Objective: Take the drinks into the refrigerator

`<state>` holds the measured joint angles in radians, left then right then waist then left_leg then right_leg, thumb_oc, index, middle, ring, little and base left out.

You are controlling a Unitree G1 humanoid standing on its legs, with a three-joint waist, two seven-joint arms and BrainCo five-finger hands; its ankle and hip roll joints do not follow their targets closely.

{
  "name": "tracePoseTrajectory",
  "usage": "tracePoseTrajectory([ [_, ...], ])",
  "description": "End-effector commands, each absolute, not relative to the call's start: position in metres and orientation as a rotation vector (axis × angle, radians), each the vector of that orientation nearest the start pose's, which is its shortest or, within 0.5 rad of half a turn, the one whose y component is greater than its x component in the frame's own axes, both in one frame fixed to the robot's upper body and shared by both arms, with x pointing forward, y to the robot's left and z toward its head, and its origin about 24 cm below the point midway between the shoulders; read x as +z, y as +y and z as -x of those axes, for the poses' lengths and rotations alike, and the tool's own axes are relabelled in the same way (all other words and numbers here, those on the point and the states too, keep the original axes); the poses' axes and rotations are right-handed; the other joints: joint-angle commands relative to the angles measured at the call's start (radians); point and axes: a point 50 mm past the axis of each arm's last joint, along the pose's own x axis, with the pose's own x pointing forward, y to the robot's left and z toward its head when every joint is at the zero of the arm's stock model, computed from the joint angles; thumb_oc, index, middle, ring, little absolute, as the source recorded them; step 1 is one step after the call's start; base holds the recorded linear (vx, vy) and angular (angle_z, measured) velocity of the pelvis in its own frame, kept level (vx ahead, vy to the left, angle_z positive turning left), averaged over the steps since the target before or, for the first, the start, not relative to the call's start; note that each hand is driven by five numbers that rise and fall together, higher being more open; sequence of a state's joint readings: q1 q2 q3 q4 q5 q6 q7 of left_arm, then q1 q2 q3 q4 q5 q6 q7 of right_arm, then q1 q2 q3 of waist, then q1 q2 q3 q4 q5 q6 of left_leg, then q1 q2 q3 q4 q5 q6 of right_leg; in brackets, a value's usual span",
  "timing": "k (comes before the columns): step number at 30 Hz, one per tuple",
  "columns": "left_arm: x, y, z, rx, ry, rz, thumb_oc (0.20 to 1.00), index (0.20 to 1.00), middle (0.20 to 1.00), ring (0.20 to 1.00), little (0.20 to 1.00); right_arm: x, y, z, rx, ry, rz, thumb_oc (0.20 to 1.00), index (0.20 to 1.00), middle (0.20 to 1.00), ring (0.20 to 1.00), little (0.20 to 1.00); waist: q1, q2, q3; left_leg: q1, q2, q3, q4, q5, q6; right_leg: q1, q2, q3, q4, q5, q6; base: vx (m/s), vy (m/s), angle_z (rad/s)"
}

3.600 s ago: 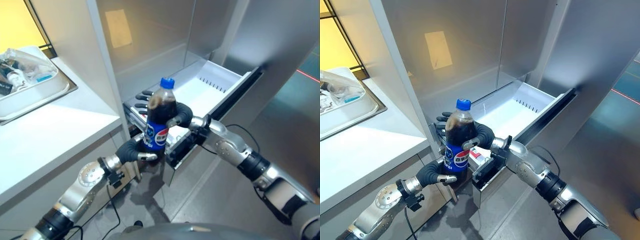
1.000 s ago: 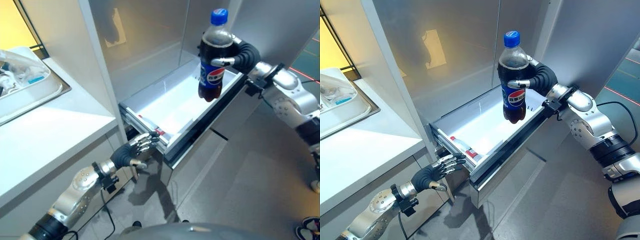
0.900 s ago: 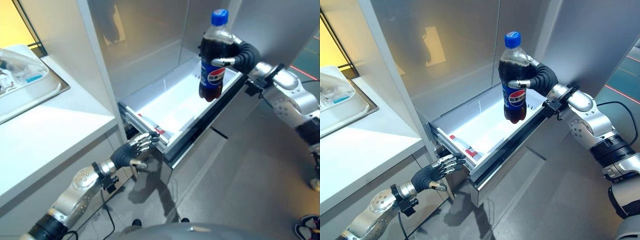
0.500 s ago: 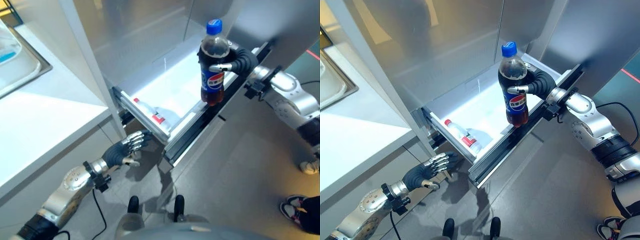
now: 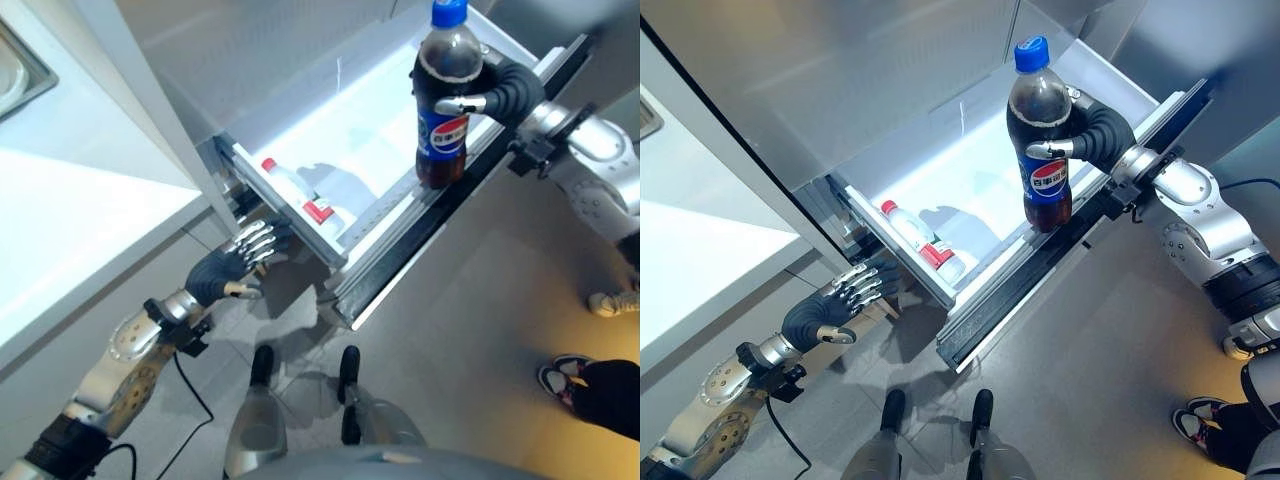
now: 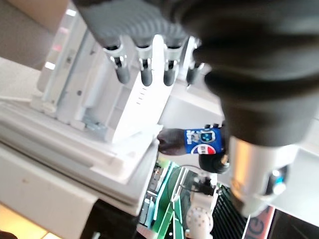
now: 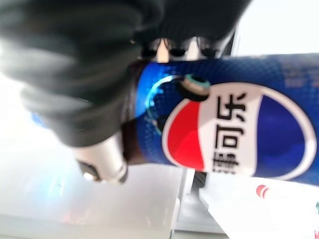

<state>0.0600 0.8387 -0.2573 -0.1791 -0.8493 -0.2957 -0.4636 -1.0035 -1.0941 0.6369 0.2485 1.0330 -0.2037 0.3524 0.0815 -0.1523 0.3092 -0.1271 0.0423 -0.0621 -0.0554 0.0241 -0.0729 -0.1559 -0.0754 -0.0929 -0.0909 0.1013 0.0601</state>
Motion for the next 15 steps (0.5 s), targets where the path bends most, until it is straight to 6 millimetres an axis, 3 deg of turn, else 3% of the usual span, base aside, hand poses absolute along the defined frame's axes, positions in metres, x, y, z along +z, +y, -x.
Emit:
tracePoseTrajectory([
  [1, 0.131, 0.197, -0.217, -0.813, -0.281, 0.025, 1.000, 1.000, 1.000, 1.000, 1.000, 0.376, -0.211, -0.315, 0.552, -0.780, 0.346, 0.200, 0.200, 0.200, 0.200, 0.200, 0.039, -0.027, -0.011, -0.052, -0.068, -0.065, 0.042, -0.009, 0.086, 0.003, 0.010, -0.044, 0.107, -0.084, 0.023, 0.00, 0.000, 0.00],
  [15, 0.142, 0.190, -0.222, -0.847, -0.316, -0.008, 1.000, 1.000, 1.000, 1.000, 1.000, 0.394, -0.200, -0.336, 0.463, -0.776, 0.393, 0.200, 0.200, 0.200, 0.200, 0.200, 0.064, -0.016, 0.063, -0.111, -0.069, -0.064, 0.037, 0.016, 0.081, -0.052, 0.009, -0.049, 0.101, -0.068, 0.025, -0.02, -0.004, 0.01],
])
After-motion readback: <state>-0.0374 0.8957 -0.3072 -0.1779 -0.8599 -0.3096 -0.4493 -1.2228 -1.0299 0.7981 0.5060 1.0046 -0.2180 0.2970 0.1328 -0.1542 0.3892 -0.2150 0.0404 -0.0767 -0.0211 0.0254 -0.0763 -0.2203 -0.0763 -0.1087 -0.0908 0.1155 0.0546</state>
